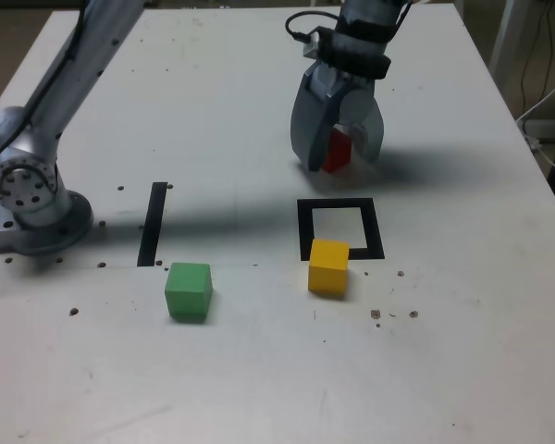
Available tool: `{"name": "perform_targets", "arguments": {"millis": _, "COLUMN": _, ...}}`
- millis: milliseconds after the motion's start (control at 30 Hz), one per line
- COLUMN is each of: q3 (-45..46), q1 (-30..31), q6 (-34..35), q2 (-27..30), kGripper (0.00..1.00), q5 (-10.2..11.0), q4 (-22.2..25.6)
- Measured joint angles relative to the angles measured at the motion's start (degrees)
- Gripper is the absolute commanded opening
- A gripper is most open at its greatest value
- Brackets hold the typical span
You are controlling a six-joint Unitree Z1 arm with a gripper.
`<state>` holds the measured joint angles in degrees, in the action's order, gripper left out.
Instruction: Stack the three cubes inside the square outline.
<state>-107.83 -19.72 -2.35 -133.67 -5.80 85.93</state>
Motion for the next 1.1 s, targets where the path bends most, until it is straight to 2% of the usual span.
{"name": "perform_targets", "arguments": {"millis": 400, "q3": 0.1, "q1": 1.3, "q6": -0.1, "q2": 0.7, "kGripper": 0.21, "q5": 0.0, "q4": -0.1}}
{"name": "perform_targets", "arguments": {"millis": 700, "q3": 4.0, "q1": 7.0, "q6": -0.1, "q2": 6.6, "kGripper": 0.21, "q5": -0.3, "q4": -0.2}}
{"name": "perform_targets", "arguments": {"millis": 933, "q3": 6.2, "q1": 11.2, "q6": -0.1, "q2": 8.7, "kGripper": 0.22, "q5": -1.0, "q4": -1.7}}
{"name": "perform_targets", "arguments": {"millis": 1000, "q3": 6.4, "q1": 11.4, "q6": -0.1, "q2": 9.0, "kGripper": 0.27, "q5": -0.8, "q4": -1.9}}
{"name": "perform_targets", "arguments": {"millis": 1033, "q3": 6.6, "q1": 11.4, "q6": -0.1, "q2": 9.2, "kGripper": 0.34, "q5": -0.3, "q4": -2.2}}
{"name": "perform_targets", "arguments": {"millis": 1100, "q3": 7.2, "q1": 11.6, "q6": -0.2, "q2": 10.0, "kGripper": 0.54, "q5": 0.8, "q4": -2.5}}
